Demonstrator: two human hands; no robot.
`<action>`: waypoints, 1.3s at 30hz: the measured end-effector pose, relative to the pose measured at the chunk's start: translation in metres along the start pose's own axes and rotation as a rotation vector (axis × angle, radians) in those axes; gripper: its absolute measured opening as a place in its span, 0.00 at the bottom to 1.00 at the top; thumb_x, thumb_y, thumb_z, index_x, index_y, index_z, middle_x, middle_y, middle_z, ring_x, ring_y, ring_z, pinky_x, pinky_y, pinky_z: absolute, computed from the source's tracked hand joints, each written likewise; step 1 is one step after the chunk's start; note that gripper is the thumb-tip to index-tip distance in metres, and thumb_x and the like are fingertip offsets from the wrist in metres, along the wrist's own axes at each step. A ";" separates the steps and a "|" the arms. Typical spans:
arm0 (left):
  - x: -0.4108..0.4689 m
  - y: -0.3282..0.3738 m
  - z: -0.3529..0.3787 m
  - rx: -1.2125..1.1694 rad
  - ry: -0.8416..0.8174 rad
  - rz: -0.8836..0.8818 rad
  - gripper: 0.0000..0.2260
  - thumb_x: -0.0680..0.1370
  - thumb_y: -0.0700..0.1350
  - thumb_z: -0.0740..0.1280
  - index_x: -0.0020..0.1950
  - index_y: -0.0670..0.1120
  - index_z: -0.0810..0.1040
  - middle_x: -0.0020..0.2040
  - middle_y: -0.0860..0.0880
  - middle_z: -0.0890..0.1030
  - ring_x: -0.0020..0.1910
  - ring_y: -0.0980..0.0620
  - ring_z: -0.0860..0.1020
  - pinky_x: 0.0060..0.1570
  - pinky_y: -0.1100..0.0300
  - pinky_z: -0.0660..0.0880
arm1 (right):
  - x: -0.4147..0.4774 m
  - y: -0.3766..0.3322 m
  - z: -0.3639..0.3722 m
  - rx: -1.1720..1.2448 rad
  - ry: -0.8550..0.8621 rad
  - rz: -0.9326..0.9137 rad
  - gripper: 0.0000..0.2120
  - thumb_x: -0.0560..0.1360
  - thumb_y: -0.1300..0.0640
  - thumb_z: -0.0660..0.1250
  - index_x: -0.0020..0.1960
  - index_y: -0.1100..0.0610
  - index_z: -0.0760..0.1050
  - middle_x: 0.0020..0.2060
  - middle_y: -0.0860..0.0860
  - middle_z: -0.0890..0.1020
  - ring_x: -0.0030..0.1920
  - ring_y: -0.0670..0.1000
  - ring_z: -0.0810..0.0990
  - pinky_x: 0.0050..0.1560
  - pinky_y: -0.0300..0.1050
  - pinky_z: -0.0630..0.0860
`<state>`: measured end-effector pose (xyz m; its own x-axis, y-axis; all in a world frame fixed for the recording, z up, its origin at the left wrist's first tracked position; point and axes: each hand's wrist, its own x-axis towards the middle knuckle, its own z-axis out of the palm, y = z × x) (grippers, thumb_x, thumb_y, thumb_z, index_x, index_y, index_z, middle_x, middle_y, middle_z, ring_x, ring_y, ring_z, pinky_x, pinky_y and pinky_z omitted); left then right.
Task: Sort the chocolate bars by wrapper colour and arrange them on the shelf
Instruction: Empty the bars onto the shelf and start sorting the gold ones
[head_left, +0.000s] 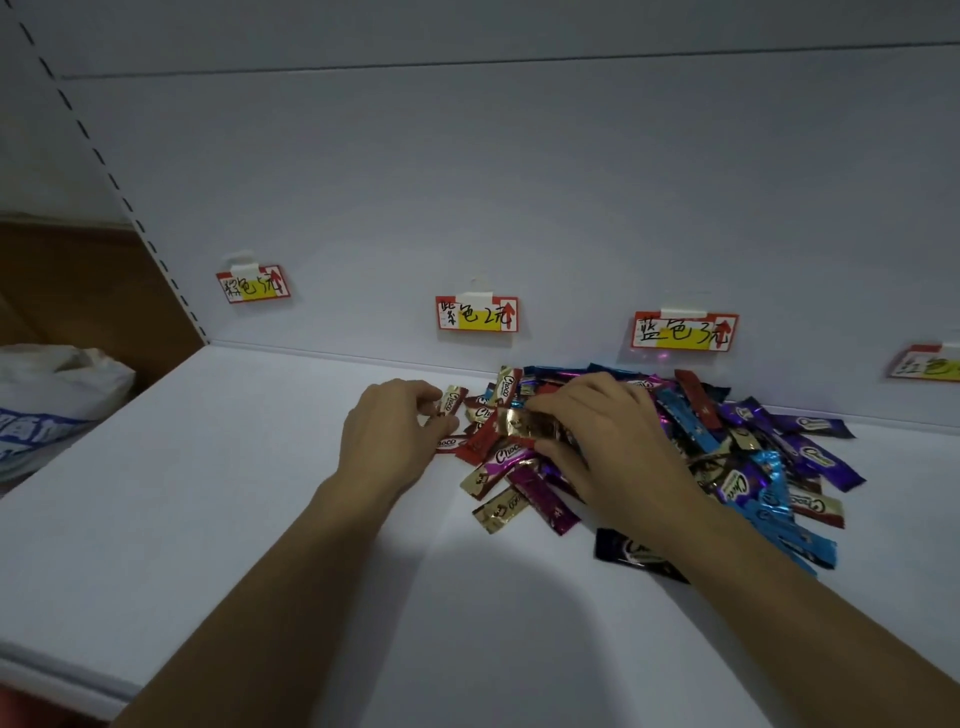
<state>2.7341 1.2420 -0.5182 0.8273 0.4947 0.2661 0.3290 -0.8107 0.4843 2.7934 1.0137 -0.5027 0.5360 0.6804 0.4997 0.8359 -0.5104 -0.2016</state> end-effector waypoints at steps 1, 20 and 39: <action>-0.002 0.002 0.000 0.015 0.011 0.002 0.19 0.76 0.53 0.74 0.65 0.48 0.82 0.56 0.50 0.85 0.52 0.52 0.80 0.51 0.57 0.75 | -0.001 -0.001 -0.002 0.005 -0.011 0.005 0.18 0.76 0.51 0.72 0.65 0.52 0.78 0.56 0.48 0.83 0.61 0.54 0.76 0.64 0.53 0.65; -0.006 0.014 -0.005 0.177 -0.015 -0.052 0.12 0.75 0.57 0.72 0.45 0.48 0.84 0.42 0.49 0.83 0.43 0.47 0.80 0.40 0.56 0.77 | -0.011 -0.022 0.000 0.169 0.128 0.125 0.09 0.81 0.56 0.66 0.60 0.56 0.77 0.50 0.51 0.85 0.49 0.51 0.82 0.51 0.52 0.80; 0.035 -0.113 -0.073 0.041 -0.005 0.237 0.09 0.81 0.43 0.66 0.55 0.52 0.84 0.49 0.54 0.84 0.44 0.55 0.76 0.43 0.61 0.70 | 0.059 -0.084 0.022 0.253 0.120 0.195 0.11 0.77 0.55 0.73 0.59 0.48 0.80 0.43 0.42 0.86 0.43 0.44 0.81 0.48 0.43 0.79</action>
<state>2.6929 1.3732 -0.5031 0.8858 0.2880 0.3638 0.1439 -0.9160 0.3746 2.7572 1.1088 -0.4748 0.6832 0.5085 0.5240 0.7301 -0.4678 -0.4980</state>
